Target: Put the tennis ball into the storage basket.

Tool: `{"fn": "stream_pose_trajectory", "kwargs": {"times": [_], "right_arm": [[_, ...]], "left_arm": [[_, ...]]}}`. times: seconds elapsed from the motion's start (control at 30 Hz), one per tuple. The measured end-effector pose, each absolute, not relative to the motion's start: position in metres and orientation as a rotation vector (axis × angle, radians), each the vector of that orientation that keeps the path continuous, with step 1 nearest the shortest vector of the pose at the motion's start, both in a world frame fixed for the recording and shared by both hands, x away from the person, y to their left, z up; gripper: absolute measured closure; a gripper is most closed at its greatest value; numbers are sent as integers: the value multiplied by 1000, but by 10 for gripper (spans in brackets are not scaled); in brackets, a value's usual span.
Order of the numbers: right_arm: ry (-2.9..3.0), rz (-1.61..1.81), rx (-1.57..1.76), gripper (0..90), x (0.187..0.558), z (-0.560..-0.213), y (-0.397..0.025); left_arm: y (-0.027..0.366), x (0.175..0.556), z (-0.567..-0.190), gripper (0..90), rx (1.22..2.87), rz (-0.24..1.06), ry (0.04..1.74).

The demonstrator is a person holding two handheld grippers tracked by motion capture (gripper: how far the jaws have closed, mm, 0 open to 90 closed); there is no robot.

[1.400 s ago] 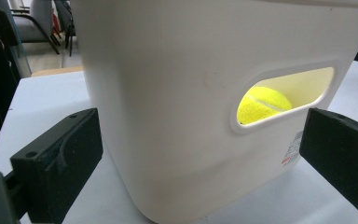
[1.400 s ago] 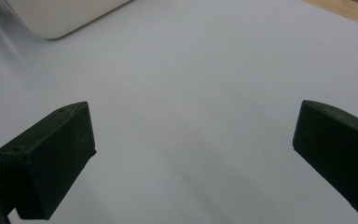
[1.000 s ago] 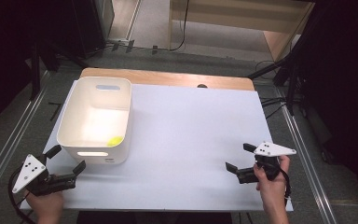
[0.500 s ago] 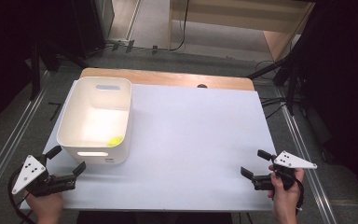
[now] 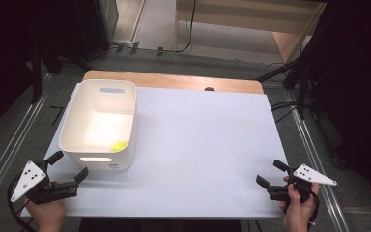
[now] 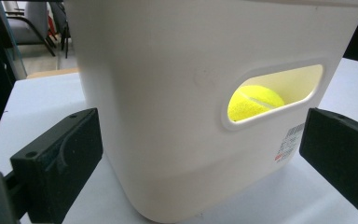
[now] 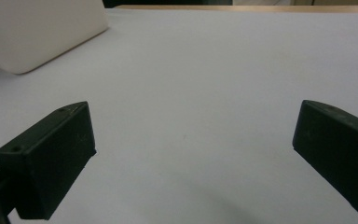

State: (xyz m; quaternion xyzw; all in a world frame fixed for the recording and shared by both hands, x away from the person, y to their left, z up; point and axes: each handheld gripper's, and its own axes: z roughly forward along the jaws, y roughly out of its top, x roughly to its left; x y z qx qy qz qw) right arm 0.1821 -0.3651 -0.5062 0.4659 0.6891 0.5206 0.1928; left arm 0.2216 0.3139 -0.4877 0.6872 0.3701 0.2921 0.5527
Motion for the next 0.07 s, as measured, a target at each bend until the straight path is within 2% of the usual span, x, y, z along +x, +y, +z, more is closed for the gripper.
{"fn": "stream_pose_trajectory", "kwargs": {"times": [0.07], "right_arm": [[1936, 1439, 1329, 0, 183, -509, -365]], "left_arm": [[313, 222, -488, 0, 1646, 701, 870]]}}
